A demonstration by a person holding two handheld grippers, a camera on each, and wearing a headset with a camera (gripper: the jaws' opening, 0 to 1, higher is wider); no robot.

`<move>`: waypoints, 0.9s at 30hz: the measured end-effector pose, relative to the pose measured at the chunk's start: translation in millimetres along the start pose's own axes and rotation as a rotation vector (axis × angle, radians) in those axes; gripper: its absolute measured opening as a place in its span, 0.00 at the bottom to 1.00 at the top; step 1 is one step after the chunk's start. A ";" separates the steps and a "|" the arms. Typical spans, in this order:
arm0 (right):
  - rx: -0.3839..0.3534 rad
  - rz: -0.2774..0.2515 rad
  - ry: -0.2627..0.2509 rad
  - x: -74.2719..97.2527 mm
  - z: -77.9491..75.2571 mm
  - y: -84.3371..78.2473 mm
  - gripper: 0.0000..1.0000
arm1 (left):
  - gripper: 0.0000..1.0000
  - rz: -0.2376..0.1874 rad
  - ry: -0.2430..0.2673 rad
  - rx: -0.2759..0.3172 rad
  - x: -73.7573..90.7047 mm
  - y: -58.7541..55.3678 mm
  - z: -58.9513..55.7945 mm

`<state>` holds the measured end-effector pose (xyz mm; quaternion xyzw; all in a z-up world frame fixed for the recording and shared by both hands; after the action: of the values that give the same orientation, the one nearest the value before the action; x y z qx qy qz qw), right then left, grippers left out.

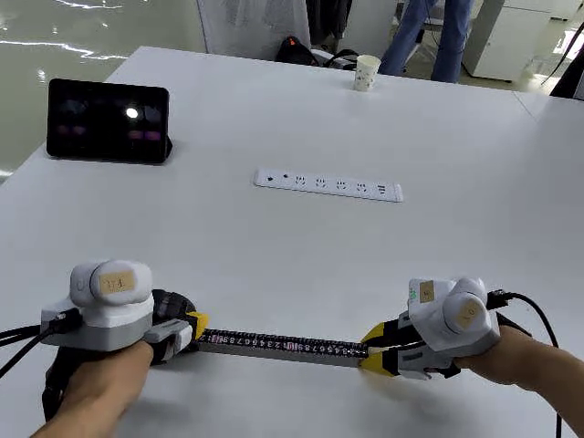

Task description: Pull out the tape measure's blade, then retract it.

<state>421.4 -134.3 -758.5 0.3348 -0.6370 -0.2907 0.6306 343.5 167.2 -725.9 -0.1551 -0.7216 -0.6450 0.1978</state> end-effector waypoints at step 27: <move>0.018 -0.012 0.024 -25.3 4.9 19.3 0.11 | 0.57 0.004 -0.013 0.018 0.9 0.1 2.9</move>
<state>414.9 -102.8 -758.8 0.3478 -0.6300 -0.2849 0.6333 342.5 170.1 -725.6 -0.1589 -0.7283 -0.6371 0.1961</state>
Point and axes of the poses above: the centre of the closed fingertips' face, and the gripper's own axes: x roughly backward along the fingers, z roughly to its left, y roughly out of its top, the point moved 7 cm from there along x, roughly backward along the fingers, and after that the axes turned 14 degrees about -z, right-handed, at the moved point
